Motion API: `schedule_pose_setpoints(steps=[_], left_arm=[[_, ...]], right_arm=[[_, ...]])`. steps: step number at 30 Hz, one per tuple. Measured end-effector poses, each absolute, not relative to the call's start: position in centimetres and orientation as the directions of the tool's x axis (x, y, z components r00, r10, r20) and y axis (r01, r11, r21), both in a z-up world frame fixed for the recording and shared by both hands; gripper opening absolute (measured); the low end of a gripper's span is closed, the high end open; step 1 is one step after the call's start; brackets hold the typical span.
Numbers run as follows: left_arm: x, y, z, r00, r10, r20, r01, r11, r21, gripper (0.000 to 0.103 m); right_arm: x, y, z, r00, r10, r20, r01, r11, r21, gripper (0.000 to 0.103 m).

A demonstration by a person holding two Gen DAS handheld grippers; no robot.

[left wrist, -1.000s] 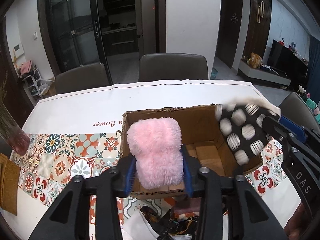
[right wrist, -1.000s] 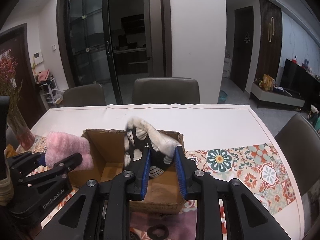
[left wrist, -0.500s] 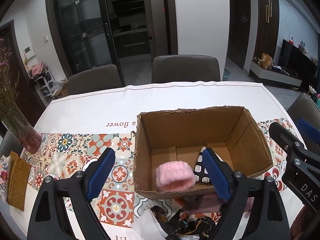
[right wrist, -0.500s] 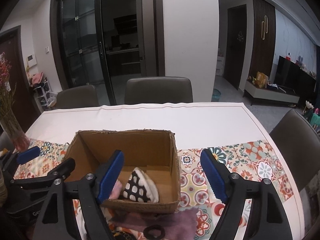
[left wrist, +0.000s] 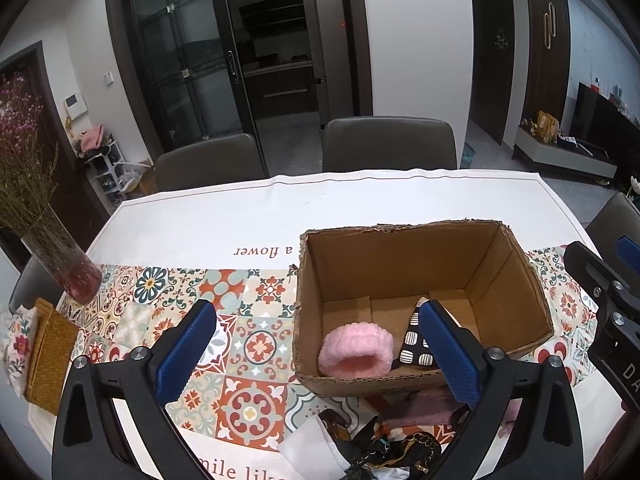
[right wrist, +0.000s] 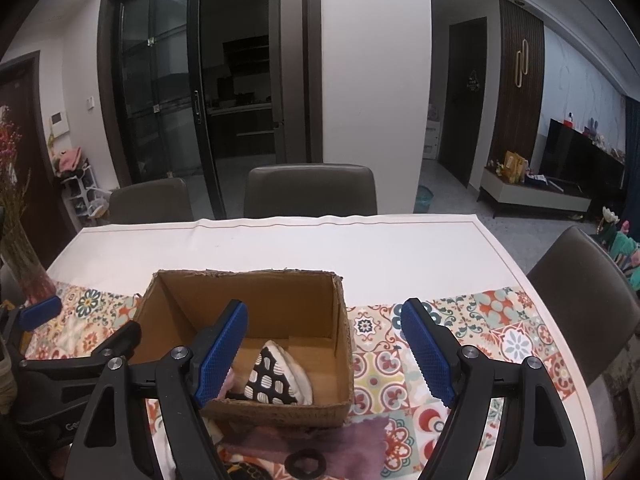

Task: Organize soft objects
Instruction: 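Open both tools to drop the pouch and mitt into the box, then withdraw both tools from the box toward the black scarf and white cloth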

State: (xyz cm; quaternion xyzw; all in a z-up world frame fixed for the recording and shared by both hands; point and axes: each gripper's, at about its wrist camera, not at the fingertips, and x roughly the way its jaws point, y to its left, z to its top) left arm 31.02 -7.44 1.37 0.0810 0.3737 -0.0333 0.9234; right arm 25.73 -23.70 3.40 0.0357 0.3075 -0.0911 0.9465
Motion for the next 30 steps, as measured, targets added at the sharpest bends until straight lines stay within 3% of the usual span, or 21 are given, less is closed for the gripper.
schedule_pose_setpoints(steps=[30], left_arm=[[26.7, -5.7, 2.3, 0.729, 0.034, -0.683, 0.089, 0.986, 0.144, 0.103]], right_arm=[[21.9, -22.7, 4.2, 0.81, -0.145, -0.568, 0.197, 0.98, 0.032, 0.08]])
